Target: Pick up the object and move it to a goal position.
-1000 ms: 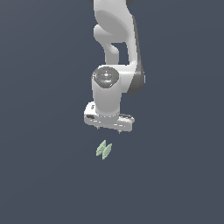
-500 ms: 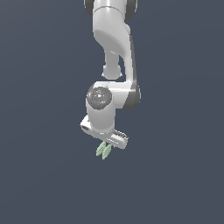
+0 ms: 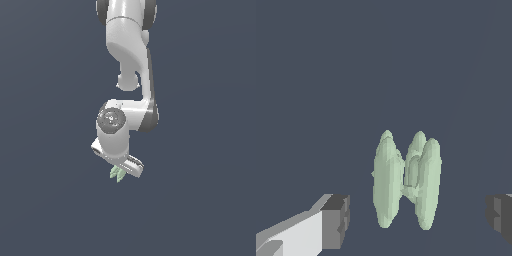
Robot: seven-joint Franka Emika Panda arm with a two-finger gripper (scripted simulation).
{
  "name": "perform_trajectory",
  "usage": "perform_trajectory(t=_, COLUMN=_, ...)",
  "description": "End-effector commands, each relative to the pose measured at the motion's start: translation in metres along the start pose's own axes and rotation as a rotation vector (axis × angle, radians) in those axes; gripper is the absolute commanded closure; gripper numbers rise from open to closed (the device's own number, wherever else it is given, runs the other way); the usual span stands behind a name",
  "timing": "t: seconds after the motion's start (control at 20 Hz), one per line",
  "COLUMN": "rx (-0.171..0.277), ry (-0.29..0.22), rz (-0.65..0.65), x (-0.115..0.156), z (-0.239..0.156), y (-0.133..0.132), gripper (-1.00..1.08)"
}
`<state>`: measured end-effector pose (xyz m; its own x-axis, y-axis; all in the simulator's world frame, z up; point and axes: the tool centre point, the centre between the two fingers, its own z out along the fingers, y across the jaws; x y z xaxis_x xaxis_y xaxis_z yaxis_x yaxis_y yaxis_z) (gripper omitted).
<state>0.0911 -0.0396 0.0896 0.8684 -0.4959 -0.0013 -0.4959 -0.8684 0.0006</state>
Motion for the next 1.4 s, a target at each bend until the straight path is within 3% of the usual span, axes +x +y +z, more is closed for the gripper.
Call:
perform_trajectory(t=0.0, rx=0.0, ry=0.0, rz=0.0, x=0.0, z=0.0, y=0.0, gripper=-0.92)
perform_trajectory(t=0.55, rx=0.001, ry=0.001, rz=0.004, x=0.0, z=0.046, y=0.0, gripper=-0.92)
perform_trajectory(t=0.85, rx=0.001, ry=0.001, rz=0.005, x=0.001, z=0.05, y=0.0, gripper=-0.92)
perform_trajectory(t=0.9, rx=0.001, ry=0.001, rz=0.005, x=0.001, z=0.05, y=0.0, gripper=1.08)
perform_trajectory(t=1.35, rx=0.001, ry=0.001, rz=0.005, x=0.001, z=0.05, y=0.0, gripper=1.08)
